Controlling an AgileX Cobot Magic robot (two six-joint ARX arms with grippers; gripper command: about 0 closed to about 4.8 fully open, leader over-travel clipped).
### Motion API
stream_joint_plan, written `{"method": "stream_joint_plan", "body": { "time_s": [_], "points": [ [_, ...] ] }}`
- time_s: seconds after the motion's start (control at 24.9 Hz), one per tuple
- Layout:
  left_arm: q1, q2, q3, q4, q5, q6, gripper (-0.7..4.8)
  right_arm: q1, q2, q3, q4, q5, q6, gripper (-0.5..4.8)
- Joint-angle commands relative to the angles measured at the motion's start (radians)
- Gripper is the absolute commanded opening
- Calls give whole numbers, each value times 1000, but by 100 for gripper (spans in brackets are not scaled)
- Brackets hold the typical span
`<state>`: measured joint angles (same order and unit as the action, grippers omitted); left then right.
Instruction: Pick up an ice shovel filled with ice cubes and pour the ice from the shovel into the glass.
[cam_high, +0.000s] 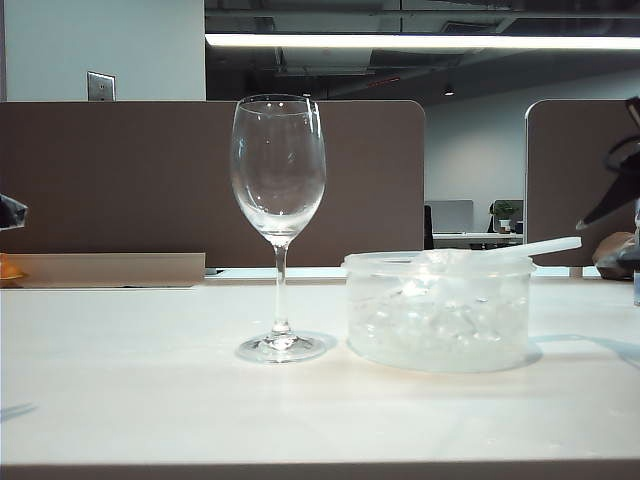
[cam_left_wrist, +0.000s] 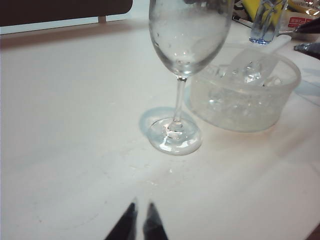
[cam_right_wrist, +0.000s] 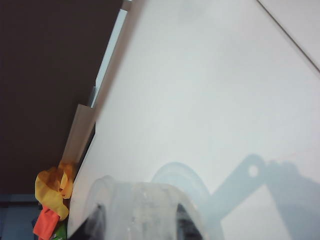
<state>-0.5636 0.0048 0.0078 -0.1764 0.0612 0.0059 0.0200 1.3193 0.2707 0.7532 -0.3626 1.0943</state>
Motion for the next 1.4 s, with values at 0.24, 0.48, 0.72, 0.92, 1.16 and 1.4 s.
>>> {"method": "stream_joint_plan", "body": {
  "time_s": [0.24, 0.48, 0.72, 0.92, 1.16, 1.4],
  "points": [
    [1, 1, 0, -2, 4, -3, 29, 2, 95, 5, 145, -40, 10, 185],
    [1, 1, 0, -2, 4, -3, 29, 2, 103, 6, 160, -29, 10, 212],
    [1, 1, 0, -2, 4, -3, 29, 2, 104, 29, 193, -33, 13, 212],
    [1, 1, 0, -2, 4, -3, 29, 3, 126, 60, 187, -44, 13, 212],
    [1, 1, 0, -2, 4, -3, 29, 3, 156, 64, 186, -47, 13, 212],
    [1, 1, 0, -2, 4, -3, 29, 17, 192, 67, 198, -48, 13, 212]
  ]
}}
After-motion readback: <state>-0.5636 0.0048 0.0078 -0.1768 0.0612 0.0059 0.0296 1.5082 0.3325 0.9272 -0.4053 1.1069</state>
